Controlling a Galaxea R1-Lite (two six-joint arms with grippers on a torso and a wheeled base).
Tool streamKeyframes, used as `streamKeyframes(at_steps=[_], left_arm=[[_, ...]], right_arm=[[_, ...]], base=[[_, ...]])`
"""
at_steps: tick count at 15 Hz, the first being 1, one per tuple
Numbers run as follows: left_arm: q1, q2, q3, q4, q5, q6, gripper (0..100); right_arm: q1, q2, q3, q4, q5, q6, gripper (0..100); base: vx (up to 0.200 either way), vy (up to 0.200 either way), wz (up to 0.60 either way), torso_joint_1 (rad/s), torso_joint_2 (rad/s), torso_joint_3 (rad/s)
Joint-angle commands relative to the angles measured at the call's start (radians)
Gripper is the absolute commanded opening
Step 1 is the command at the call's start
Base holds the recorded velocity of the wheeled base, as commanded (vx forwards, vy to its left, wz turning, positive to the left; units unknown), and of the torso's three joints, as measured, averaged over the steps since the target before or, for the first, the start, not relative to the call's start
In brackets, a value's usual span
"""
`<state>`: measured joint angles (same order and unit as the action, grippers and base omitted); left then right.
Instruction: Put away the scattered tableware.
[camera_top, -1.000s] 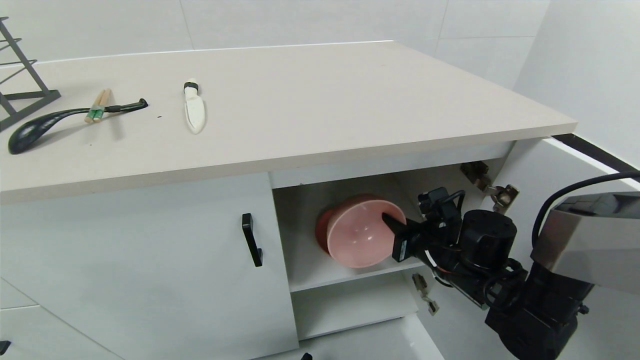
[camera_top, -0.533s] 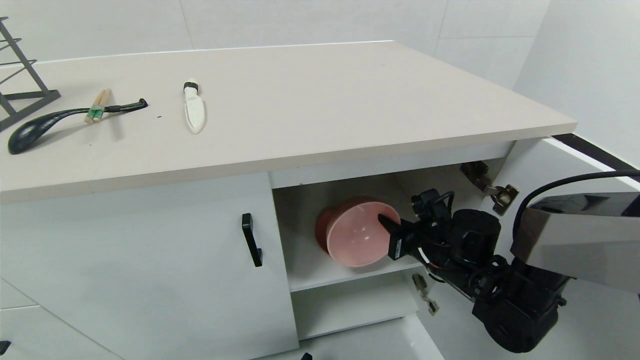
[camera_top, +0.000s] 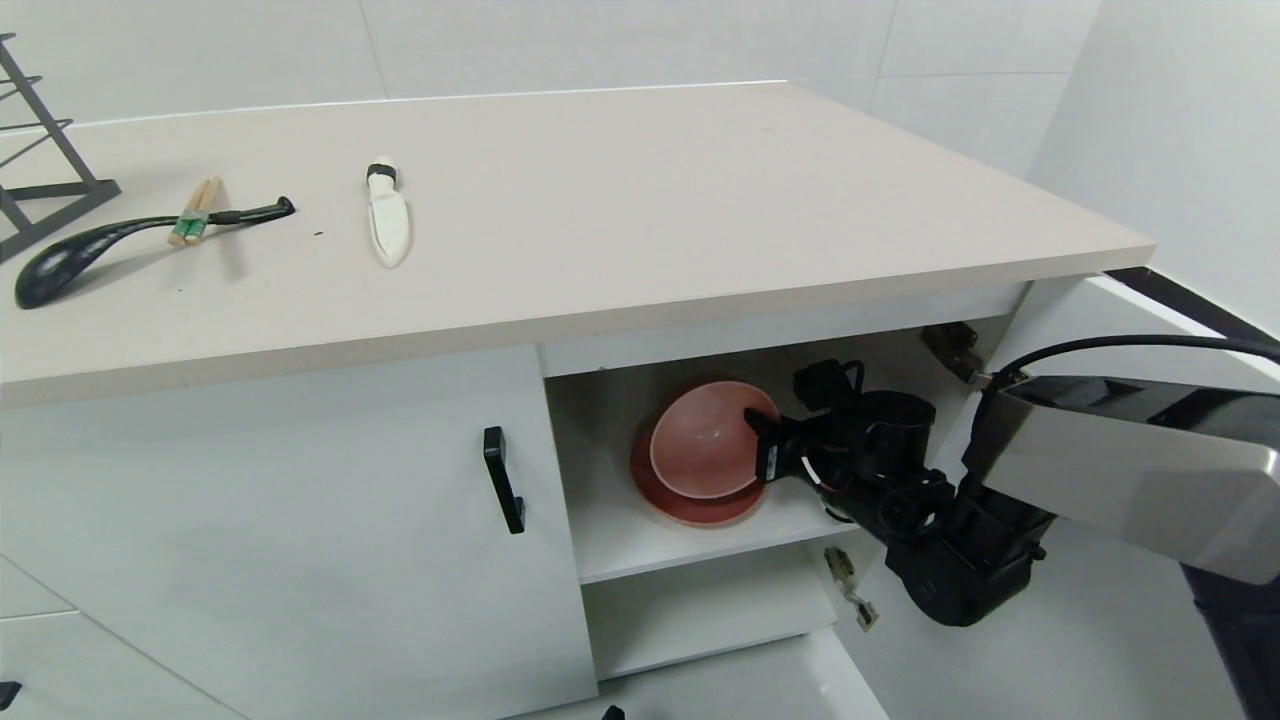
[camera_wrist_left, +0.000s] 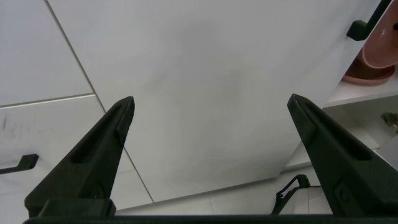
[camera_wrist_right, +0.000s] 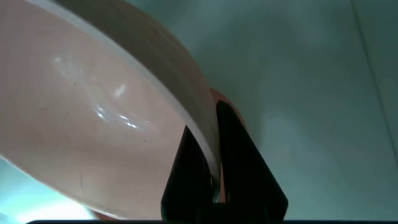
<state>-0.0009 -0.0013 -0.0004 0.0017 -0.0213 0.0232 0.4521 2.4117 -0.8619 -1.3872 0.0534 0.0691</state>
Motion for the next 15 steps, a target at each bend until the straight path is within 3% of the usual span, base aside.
streamKeyframes(at_steps=[1, 15], left_arm=[[-0.001, 0.001, 0.000, 0.000, 0.000, 0.000, 100], [-0.001, 0.001, 0.000, 0.000, 0.000, 0.000, 100]], right_arm=[[-0.003, 0.021, -0.039, 0.028, 0.000, 0.000, 0], [0.005, -0.003, 0.035, 0.028, -0.009, -0.008, 0]], base=[[0.000, 0.000, 0.00, 0.000, 0.00, 0.000], [0.000, 0.000, 0.00, 0.000, 0.00, 0.000]])
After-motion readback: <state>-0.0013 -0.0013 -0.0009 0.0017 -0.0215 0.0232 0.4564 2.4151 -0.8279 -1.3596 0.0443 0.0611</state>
